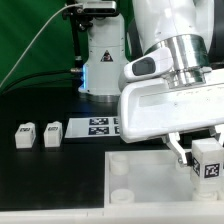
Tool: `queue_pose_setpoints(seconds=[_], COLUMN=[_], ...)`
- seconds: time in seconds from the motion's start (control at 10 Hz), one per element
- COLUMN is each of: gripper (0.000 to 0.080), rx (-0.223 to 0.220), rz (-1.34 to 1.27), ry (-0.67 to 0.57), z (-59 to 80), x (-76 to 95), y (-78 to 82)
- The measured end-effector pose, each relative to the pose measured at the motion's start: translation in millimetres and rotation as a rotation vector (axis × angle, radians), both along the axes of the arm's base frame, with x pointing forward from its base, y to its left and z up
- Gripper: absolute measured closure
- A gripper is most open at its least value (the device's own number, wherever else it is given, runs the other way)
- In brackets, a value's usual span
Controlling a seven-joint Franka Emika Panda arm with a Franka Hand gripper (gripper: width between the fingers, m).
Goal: Assemble one leg
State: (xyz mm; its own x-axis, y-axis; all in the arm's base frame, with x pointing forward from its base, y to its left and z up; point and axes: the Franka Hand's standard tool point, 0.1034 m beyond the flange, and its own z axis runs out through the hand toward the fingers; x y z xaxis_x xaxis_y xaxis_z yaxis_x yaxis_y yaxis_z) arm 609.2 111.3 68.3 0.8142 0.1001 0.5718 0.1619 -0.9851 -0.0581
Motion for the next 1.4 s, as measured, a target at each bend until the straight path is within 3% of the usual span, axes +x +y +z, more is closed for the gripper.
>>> queue_pose_setpoints(seconds=[0.1,0.2,0.3,0.4,0.5,1.1,1.4], gripper=[0.0509,0.0447,0.0311,0.0311,0.0185,0.0151,0.0151], rx=[0.000,0.000,0.000,0.000,0.000,0.000,0.002], rz=[0.002,0.004,0.004,0.004,0.005,0.004,0.003], ry=[0.017,0.029,0.031,0.032,0.033,0.041,0.145], z=[0.3,-2.1,-2.6,-2.8,-3.0,-3.0,30.5], x=[0.6,-1.1,-1.5,-1.6,-1.7,-2.3,8.0], y=[-0.1,0.1,0.2,0.3,0.2,0.5,-3.5])
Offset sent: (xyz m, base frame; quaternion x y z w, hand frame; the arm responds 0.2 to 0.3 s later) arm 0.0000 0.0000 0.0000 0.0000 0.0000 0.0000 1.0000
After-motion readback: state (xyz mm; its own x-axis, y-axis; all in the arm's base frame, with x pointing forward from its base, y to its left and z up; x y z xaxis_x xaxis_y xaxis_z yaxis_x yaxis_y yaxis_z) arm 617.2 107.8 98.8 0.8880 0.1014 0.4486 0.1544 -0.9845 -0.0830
